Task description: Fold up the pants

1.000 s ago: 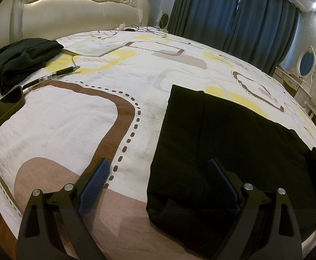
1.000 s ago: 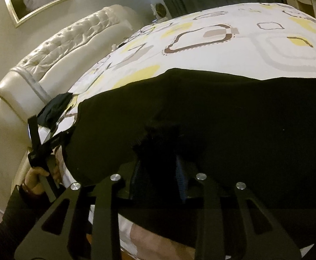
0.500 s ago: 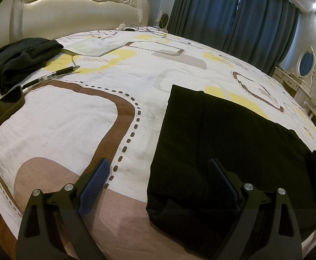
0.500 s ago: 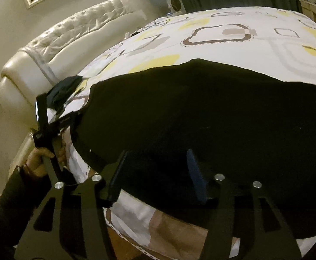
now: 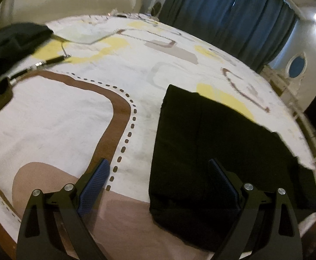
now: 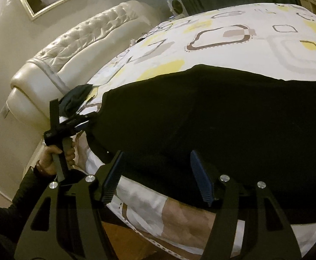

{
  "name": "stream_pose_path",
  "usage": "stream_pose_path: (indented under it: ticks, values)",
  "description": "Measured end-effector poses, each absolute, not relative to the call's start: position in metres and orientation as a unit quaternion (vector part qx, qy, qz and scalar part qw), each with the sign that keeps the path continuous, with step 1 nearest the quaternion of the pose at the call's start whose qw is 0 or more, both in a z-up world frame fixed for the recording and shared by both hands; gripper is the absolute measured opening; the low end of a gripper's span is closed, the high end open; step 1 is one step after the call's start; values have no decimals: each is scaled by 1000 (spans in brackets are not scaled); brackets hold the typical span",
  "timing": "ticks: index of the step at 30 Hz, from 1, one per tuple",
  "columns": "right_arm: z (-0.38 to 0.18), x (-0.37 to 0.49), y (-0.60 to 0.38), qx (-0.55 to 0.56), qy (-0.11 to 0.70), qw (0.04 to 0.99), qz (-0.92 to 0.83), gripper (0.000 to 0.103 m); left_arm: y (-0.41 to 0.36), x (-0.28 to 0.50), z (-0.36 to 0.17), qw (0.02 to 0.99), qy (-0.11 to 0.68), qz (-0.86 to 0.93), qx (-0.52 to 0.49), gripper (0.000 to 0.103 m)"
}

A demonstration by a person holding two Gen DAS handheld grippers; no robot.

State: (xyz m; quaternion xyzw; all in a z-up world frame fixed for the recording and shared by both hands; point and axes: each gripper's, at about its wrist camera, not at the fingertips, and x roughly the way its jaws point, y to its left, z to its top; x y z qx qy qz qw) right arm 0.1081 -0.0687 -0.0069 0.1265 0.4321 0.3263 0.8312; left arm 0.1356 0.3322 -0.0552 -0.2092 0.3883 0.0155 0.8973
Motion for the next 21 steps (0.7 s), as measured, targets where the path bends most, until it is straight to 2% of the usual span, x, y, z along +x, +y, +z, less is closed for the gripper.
stream_pose_path:
  ticks: [7,16,19,21]
  values:
    - [-14,110,-72,142,442,823,327,63,353,131,-53,863,396,-36,-311,91]
    - [-16,110,-71,148,446,820,327,65,346,147,-48,840,438,-113,-300,91]
    - [-16,109,-70,149,445,819,329,71,338,162,-48,830,468,-144,-267,91]
    - [-15,109,-68,145,445,820,330,71,336,171,-47,832,475,-145,-248,91]
